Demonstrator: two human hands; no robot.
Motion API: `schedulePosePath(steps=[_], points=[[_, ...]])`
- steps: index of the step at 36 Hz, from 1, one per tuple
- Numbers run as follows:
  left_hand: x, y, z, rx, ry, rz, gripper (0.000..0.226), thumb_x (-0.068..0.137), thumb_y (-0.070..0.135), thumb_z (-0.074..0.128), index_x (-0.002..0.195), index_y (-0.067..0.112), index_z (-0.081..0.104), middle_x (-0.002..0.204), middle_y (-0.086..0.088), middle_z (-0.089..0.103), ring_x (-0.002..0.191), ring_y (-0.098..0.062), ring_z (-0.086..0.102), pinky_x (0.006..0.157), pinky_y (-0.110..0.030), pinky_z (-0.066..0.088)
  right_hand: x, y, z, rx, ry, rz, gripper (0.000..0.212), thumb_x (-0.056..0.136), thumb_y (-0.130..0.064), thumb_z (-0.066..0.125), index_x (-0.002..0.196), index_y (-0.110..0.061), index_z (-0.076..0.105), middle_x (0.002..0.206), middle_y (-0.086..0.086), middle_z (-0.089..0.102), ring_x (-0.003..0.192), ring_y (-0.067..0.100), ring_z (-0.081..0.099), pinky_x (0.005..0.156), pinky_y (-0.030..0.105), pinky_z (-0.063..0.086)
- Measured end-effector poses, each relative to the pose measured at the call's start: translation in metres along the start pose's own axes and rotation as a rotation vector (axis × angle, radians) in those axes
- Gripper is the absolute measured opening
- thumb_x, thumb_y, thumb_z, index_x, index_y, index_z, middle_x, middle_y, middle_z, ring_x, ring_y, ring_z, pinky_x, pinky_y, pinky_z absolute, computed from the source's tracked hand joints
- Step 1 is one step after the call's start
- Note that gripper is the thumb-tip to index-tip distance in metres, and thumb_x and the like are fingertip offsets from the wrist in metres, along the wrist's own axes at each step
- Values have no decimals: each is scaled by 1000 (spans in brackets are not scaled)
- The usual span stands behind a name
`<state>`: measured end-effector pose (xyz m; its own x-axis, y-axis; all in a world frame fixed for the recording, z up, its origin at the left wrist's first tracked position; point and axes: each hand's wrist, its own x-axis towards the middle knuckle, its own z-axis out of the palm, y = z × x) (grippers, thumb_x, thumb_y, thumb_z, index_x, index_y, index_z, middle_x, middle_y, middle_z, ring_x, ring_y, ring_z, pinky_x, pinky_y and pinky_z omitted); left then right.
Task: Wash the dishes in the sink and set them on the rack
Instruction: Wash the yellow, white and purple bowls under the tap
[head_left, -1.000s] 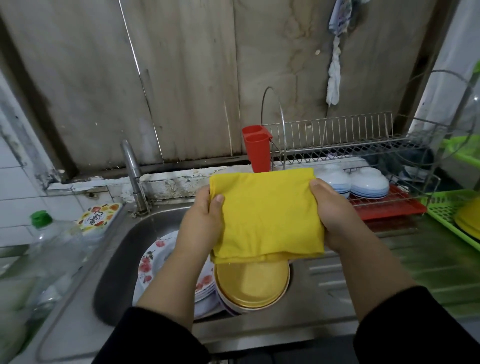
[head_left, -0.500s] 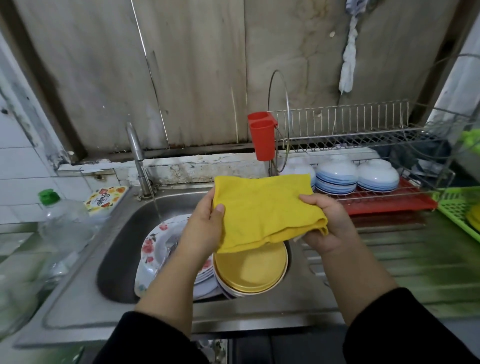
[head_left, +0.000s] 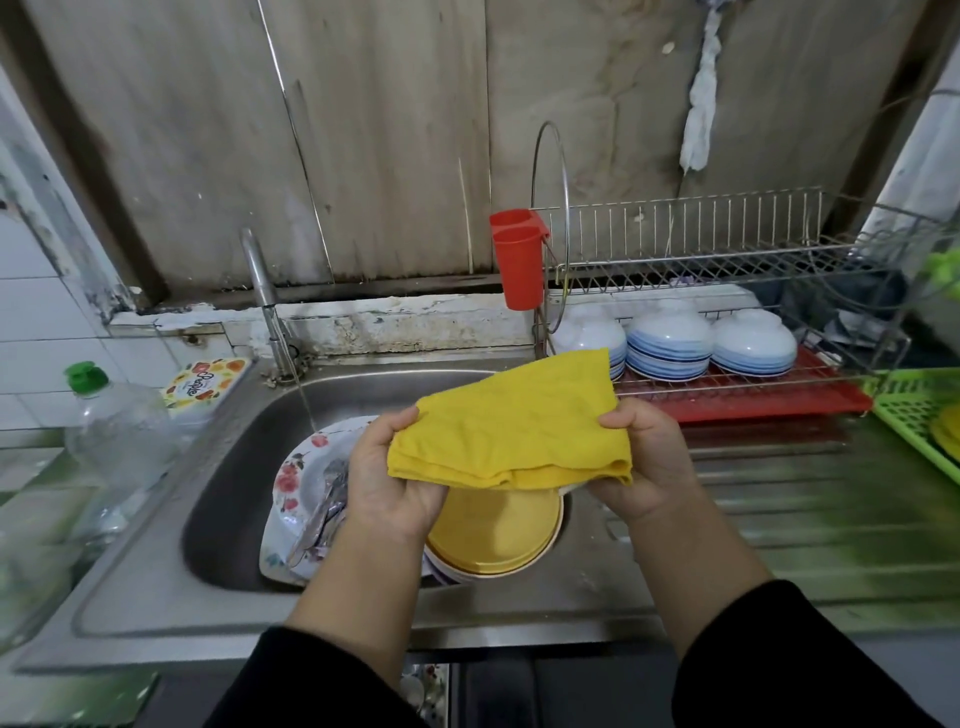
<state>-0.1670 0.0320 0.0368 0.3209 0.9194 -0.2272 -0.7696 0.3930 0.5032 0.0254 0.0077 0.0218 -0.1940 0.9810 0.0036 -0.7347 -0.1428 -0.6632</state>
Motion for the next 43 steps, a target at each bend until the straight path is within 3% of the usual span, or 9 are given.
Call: schedulePosePath(steps=[4, 7, 12, 17, 25, 29, 37, 41, 43], points=[[1, 5, 0, 10, 49, -25, 63, 65, 9, 46, 127, 0, 52, 129, -22, 56, 104, -37, 57, 83, -54, 50, -1, 1, -4, 53, -35, 1, 73, 12, -7, 79, 85, -4, 77, 96, 19, 71, 80, 38, 70, 54, 54, 55], [0, 8, 1, 71, 1, 1, 48, 64, 9, 45, 109, 2, 59, 117, -20, 61, 97, -36, 59, 90, -50, 48, 1, 2, -5, 52, 6, 0, 87, 13, -6, 75, 100, -2, 72, 99, 21, 70, 81, 40, 69, 55, 53, 57], [-4, 11, 11, 205, -116, 72, 38, 65, 7, 41, 98, 7, 61, 93, -13, 66, 88, -29, 61, 86, -44, 47, -1, -6, 8, -181, 123, 25, 80, 52, -1, 34, 130, -11, 50, 114, 16, 61, 94, 38, 59, 46, 41, 55], [-5, 8, 23, 351, -210, 66, 41, 84, -2, 30, 112, 11, 58, 96, -13, 63, 85, -26, 62, 73, -37, 53, 3, -9, 29, -447, 106, 62, 71, 74, 16, 18, 129, -16, 48, 95, 10, 62, 83, 30, 59, 65, 33, 48], [-6, -8, 34, 602, -263, 77, 60, 83, -9, 30, 134, 15, 50, 101, -19, 59, 92, -32, 53, 77, -37, 47, 16, 0, 55, -605, 53, 106, 93, 48, 6, 38, 135, -24, 45, 119, 33, 54, 97, 34, 52, 73, 38, 43], [-5, -10, 30, 687, -249, 88, 71, 68, 2, 47, 136, 22, 49, 101, -16, 55, 92, -29, 46, 78, -39, 39, 18, 1, 57, -645, -4, 120, 86, 54, 6, 41, 133, -25, 47, 110, 20, 56, 100, 36, 53, 81, 46, 40], [-9, -8, 31, 710, -219, 101, 85, 54, 17, 54, 138, 27, 47, 111, -13, 47, 101, -28, 37, 80, -46, 27, 18, -1, 59, -560, -92, 107, 52, 80, 3, 38, 126, -17, 50, 90, 12, 57, 84, 32, 54, 68, 45, 53], [-15, -5, 32, 674, -151, 140, 62, 75, 24, 45, 137, 23, 48, 111, -12, 41, 100, -26, 34, 72, -38, 30, 20, 4, 58, -543, -7, 6, 29, 96, -3, 38, 119, -3, 56, 91, 17, 57, 86, 32, 51, 69, 42, 49], [-14, -6, 33, 708, -190, 146, 37, 94, 23, 31, 118, 26, 60, 101, -15, 46, 86, -28, 43, 67, -35, 37, 20, 9, 60, -502, 19, 4, 23, 98, -11, 43, 112, -4, 60, 83, 14, 56, 75, 27, 55, 65, 41, 49]])
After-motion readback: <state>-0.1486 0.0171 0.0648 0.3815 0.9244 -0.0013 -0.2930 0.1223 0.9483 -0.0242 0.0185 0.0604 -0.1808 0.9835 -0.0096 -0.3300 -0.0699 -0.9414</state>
